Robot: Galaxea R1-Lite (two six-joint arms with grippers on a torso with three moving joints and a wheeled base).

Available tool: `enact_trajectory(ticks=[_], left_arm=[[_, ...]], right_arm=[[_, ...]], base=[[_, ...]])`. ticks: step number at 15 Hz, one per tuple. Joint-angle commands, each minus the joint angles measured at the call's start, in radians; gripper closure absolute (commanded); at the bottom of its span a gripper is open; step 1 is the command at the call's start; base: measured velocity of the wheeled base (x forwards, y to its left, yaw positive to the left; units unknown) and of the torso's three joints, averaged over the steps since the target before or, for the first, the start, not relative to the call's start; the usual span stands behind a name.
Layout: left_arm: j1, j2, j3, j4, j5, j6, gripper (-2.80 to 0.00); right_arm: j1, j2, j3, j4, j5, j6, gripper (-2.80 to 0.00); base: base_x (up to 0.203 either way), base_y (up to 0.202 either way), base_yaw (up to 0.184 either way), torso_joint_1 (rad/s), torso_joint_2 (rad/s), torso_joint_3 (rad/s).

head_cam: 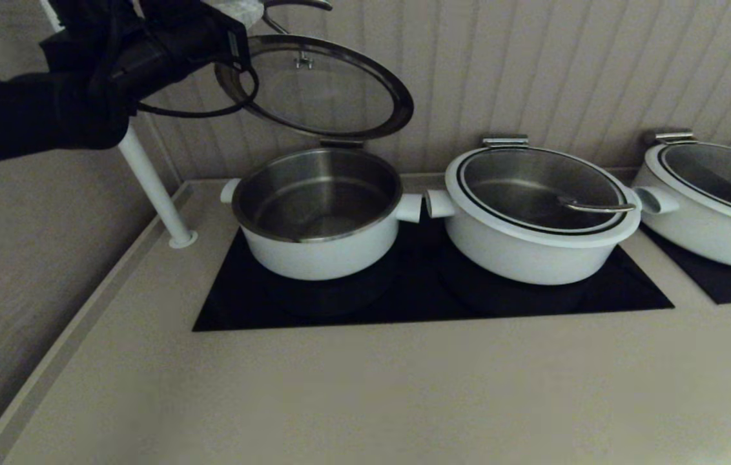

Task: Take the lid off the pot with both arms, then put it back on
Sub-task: Close the pot lid

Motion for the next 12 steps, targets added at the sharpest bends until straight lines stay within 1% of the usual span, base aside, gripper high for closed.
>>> enact_trajectory(ticks=[1,9,12], left_arm=[[0.000,0.012,0.001,-0.003,-0.002,0.002,0.00],[0.002,0.004,0.019,0.013,-0.002,0.004,0.00],[0.002,-0.013,0.055,0.015,-0.002,0.015,0.00]], right_arm=[[0.000,0.000,0.000,0.000,0.001,-0.001,0.00],[0.000,0.000,0.000,0.000,0.001,-0.001,0.00],[0.000,0.000,0.000,0.000,0.001,-0.001,0.00]], base=[[0.000,0.000,0.000,0.000,0.00,0.000],[0.000,0.000,0.000,0.000,0.00,0.000],[0.000,0.000,0.000,0.000,0.00,0.000]])
